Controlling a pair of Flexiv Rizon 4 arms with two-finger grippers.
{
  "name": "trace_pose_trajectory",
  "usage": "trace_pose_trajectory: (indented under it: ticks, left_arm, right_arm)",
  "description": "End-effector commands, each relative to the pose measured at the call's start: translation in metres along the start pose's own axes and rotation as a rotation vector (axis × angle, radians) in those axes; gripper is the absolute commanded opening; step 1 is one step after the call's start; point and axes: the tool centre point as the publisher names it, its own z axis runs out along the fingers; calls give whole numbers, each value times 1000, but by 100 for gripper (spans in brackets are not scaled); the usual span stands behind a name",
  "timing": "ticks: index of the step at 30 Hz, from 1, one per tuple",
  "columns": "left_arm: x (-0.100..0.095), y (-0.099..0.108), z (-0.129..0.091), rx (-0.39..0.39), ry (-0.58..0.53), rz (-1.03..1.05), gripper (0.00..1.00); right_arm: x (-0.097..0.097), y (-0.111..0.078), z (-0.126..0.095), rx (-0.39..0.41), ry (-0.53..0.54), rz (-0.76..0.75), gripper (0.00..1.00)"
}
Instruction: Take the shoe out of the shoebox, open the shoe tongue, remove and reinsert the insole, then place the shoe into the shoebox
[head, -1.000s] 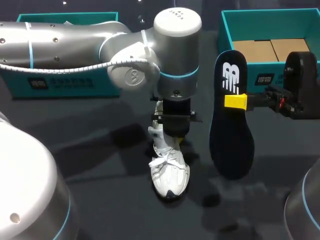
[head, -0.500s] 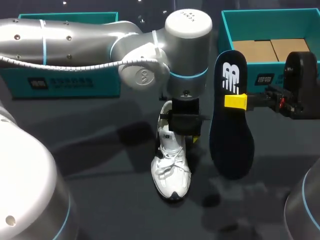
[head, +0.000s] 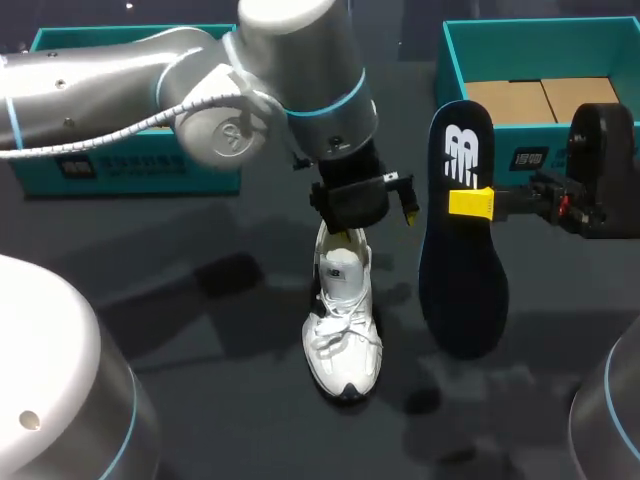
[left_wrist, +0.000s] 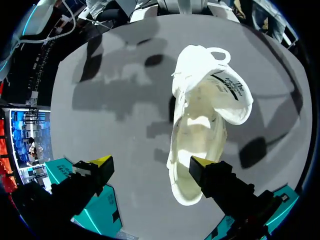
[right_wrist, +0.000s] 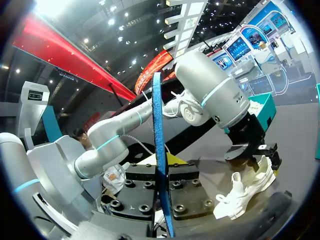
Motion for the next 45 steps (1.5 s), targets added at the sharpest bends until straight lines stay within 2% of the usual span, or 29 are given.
trace_pose_trajectory:
  ticks: [1, 6, 8, 9, 11, 15, 17, 18, 30, 35, 45]
  left_arm:
    - [18, -3, -14, -4, -88, 3, 100]
    - [18, -3, -14, -4, -88, 3, 100]
    - [18, -2, -18, -30, -129, 12, 100]
    - [17, -2, -21, -57, -176, 36, 100]
    - [14, 0, -29, -46, -263, 69, 100]
    - [3, 4, -48, -85, -414, 119, 100]
    - [-2, 5, -60, -107, -529, 121, 100]
    - [-4, 8, -67, -148, -626, 88, 100]
    - [-4, 8, -67, -148, -626, 88, 100]
    - [-6, 19, -64, -100, -764, 67, 100]
    - [-13, 27, -92, -105, -899, 80, 100]
  right_arm:
    - [2, -2, 1, -1, -5, 1, 0]
    - [2, -2, 1, -1, -5, 1, 0]
    - [2, -2, 1, -1, -5, 1, 0]
    - [2, -2, 1, -1, -5, 1, 0]
    - [2, -2, 1, -1, -5, 1, 0]
    - [2, -2, 1, -1, -5, 1, 0]
    - [2, -2, 1, -1, -5, 1, 0]
    - [2, -2, 1, -1, -5, 1, 0]
    - [2, -2, 1, -1, -5, 1, 0]
    - [2, -2, 1, -1, -5, 1, 0]
    - [2, -2, 1, -1, -5, 1, 0]
